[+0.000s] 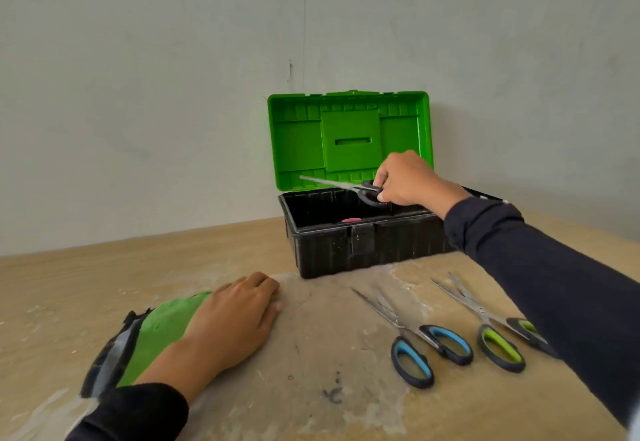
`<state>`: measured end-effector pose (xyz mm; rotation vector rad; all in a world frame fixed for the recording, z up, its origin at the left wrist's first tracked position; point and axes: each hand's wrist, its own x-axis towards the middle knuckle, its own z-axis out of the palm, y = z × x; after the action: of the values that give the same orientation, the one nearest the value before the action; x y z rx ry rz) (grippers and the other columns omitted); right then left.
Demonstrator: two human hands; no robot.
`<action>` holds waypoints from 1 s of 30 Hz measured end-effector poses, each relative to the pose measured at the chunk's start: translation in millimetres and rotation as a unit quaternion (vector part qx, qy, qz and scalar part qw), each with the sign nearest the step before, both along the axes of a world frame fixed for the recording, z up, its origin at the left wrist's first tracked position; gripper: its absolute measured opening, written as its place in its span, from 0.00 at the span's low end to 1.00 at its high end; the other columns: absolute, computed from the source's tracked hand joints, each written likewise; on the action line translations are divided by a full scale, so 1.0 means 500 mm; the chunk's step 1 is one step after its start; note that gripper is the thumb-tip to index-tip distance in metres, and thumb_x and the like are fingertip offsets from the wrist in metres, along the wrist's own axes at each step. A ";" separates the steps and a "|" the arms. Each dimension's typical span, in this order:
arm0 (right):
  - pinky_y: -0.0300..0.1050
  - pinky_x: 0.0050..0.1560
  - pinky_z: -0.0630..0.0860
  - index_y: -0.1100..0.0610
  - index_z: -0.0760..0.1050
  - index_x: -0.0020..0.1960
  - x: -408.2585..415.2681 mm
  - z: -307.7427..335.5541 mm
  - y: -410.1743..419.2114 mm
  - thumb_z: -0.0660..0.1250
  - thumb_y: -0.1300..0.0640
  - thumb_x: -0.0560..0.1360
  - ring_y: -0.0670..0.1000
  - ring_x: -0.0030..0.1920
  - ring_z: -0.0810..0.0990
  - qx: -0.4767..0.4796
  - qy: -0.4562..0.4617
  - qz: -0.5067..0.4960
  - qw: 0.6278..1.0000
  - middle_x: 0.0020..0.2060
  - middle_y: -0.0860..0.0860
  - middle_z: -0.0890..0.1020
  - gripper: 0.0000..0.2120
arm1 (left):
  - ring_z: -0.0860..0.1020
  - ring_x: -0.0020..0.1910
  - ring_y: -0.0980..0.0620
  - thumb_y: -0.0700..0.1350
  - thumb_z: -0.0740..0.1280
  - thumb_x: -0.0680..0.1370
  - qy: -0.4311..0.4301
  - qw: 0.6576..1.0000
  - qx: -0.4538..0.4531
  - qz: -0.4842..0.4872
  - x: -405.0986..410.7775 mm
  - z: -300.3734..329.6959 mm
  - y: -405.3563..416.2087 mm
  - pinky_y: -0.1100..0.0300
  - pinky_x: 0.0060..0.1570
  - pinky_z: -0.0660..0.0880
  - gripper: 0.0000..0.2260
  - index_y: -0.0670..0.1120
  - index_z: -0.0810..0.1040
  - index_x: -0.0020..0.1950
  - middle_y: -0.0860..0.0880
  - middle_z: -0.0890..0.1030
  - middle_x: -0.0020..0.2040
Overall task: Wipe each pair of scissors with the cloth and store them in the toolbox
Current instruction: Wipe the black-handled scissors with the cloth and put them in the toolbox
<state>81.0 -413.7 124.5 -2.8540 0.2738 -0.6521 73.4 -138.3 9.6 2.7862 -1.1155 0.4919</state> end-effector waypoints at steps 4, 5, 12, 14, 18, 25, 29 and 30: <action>0.46 0.57 0.74 0.58 0.82 0.52 0.069 -0.011 -0.028 0.74 0.63 0.68 0.55 0.55 0.79 -0.021 0.132 0.034 0.990 0.53 0.54 0.83 0.12 | 0.73 0.60 0.56 0.62 0.34 0.69 -0.008 1.000 -0.006 0.004 0.004 -0.001 0.000 0.62 0.58 0.67 0.34 0.54 0.67 0.66 0.57 0.71 0.64; 0.46 0.57 0.74 0.57 0.82 0.51 0.086 -0.018 -0.032 0.74 0.63 0.67 0.55 0.55 0.79 -0.016 0.156 0.041 0.987 0.52 0.53 0.83 0.12 | 0.73 0.59 0.56 0.62 0.32 0.67 -0.007 1.000 -0.009 0.007 0.006 -0.002 0.000 0.63 0.58 0.67 0.36 0.54 0.67 0.65 0.58 0.71 0.64; 0.41 0.51 0.75 0.55 0.83 0.50 0.163 -0.066 -0.049 0.67 0.68 0.71 0.50 0.49 0.79 0.002 0.230 0.082 0.970 0.46 0.51 0.84 0.13 | 0.80 0.47 0.56 0.58 0.44 0.74 -0.023 0.998 -0.036 0.038 0.023 -0.019 -0.001 0.60 0.45 0.74 0.22 0.55 0.75 0.55 0.59 0.79 0.53; 0.45 0.55 0.77 0.55 0.83 0.49 0.170 -0.074 -0.056 0.65 0.69 0.71 0.52 0.50 0.81 -0.001 0.232 0.087 0.969 0.44 0.51 0.83 0.14 | 0.80 0.44 0.56 0.57 0.48 0.75 -0.018 0.998 -0.033 0.042 0.025 -0.020 0.001 0.60 0.42 0.75 0.19 0.55 0.75 0.53 0.60 0.80 0.50; 0.43 0.54 0.77 0.56 0.83 0.50 0.175 -0.083 -0.064 0.64 0.70 0.72 0.53 0.52 0.80 0.001 0.226 0.093 0.970 0.48 0.53 0.84 0.15 | 0.81 0.40 0.57 0.55 0.51 0.75 -0.020 0.998 -0.025 0.052 0.024 -0.017 0.002 0.61 0.37 0.75 0.15 0.55 0.76 0.50 0.60 0.81 0.47; 0.42 0.39 0.74 0.56 0.83 0.46 0.173 -0.078 -0.060 0.70 0.61 0.72 0.49 0.35 0.77 0.007 0.207 0.096 0.974 0.40 0.49 0.82 0.05 | 0.81 0.41 0.57 0.55 0.50 0.75 -0.019 0.998 -0.018 0.057 0.022 -0.016 0.003 0.62 0.38 0.75 0.17 0.55 0.77 0.51 0.60 0.81 0.48; 0.47 0.42 0.79 0.59 0.83 0.42 0.146 -0.065 -0.048 0.67 0.63 0.72 0.52 0.34 0.80 0.011 0.077 0.096 0.992 0.38 0.52 0.84 0.06 | 0.80 0.48 0.56 0.58 0.43 0.74 -0.016 0.998 -0.029 0.044 0.018 -0.015 0.000 0.61 0.46 0.74 0.25 0.55 0.75 0.56 0.59 0.79 0.54; 0.48 0.42 0.79 0.59 0.83 0.43 0.134 -0.063 -0.039 0.66 0.63 0.73 0.53 0.36 0.81 0.001 0.036 0.092 0.995 0.38 0.51 0.83 0.07 | 0.79 0.50 0.55 0.59 0.41 0.73 -0.018 0.999 -0.030 0.040 0.017 -0.015 0.000 0.60 0.49 0.74 0.27 0.55 0.75 0.57 0.59 0.78 0.55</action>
<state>147.8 -433.4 93.0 -2.8595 0.0213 -0.5128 81.8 -138.5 2.2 2.7893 -0.9809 0.5755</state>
